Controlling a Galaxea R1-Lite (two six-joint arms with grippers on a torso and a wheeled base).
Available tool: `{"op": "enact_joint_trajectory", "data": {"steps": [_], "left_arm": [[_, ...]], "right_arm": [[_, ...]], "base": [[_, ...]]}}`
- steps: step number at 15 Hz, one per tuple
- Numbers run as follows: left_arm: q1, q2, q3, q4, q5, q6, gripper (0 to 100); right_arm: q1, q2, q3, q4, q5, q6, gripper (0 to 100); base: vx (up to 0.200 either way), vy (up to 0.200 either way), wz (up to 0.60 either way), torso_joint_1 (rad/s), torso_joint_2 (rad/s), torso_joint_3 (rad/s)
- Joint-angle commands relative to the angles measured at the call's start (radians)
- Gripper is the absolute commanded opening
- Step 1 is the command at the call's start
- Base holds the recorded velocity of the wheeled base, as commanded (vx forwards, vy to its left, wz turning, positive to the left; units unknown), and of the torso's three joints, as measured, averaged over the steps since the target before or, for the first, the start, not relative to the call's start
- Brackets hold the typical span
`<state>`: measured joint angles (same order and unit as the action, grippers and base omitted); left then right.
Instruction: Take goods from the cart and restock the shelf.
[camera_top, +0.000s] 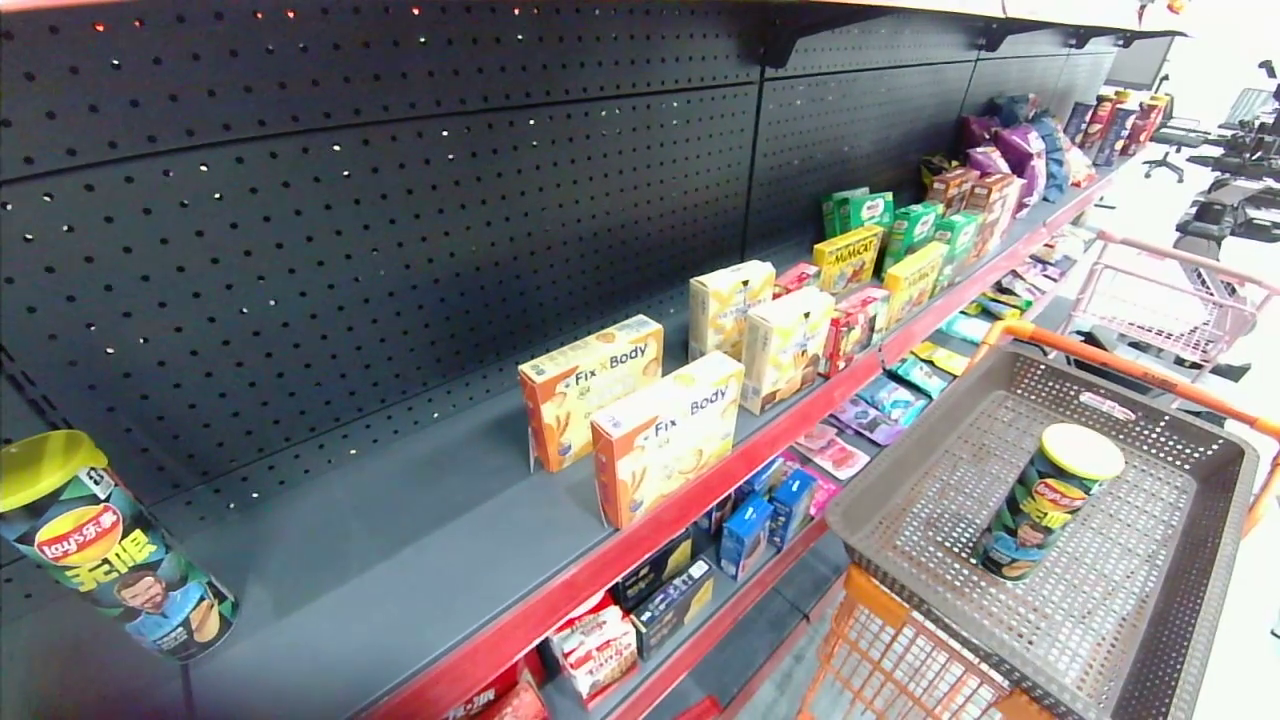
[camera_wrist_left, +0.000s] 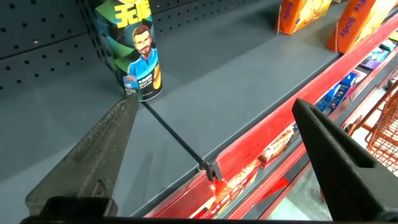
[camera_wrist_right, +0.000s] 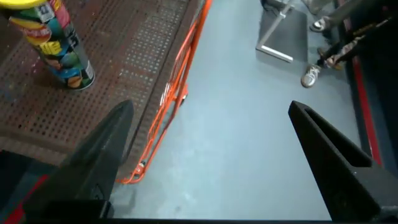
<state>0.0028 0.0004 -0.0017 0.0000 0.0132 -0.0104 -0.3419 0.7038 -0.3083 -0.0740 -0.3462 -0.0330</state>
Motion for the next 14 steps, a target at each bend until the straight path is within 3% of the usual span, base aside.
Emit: {"op": "enact_joint_trajectory", "data": {"steps": [1,9,11,14], "left_arm": [[0.000,0.000,0.000,0.000,0.001,0.000,100],[0.000,0.000,0.000,0.000,0.001,0.000,100],[0.000,0.000,0.000,0.000,0.001,0.000,100],[0.000,0.000,0.000,0.000,0.001,0.000,100]], "right_arm": [[0.027,0.049,0.037,-0.012,-0.001,-0.005,100],[0.023,0.111,0.086,-0.052,-0.080,0.005,100],[0.043,0.189,0.118,-0.142,-0.085,0.012,100],[0.058,0.385,0.146,-0.383,-0.086,0.054,100]], "base": [[0.000,0.000,0.00,0.000,0.00,0.000],[0.000,0.000,0.00,0.000,0.00,0.000],[0.000,0.000,0.00,0.000,0.00,0.000],[0.000,0.000,0.00,0.000,0.00,0.000]]}}
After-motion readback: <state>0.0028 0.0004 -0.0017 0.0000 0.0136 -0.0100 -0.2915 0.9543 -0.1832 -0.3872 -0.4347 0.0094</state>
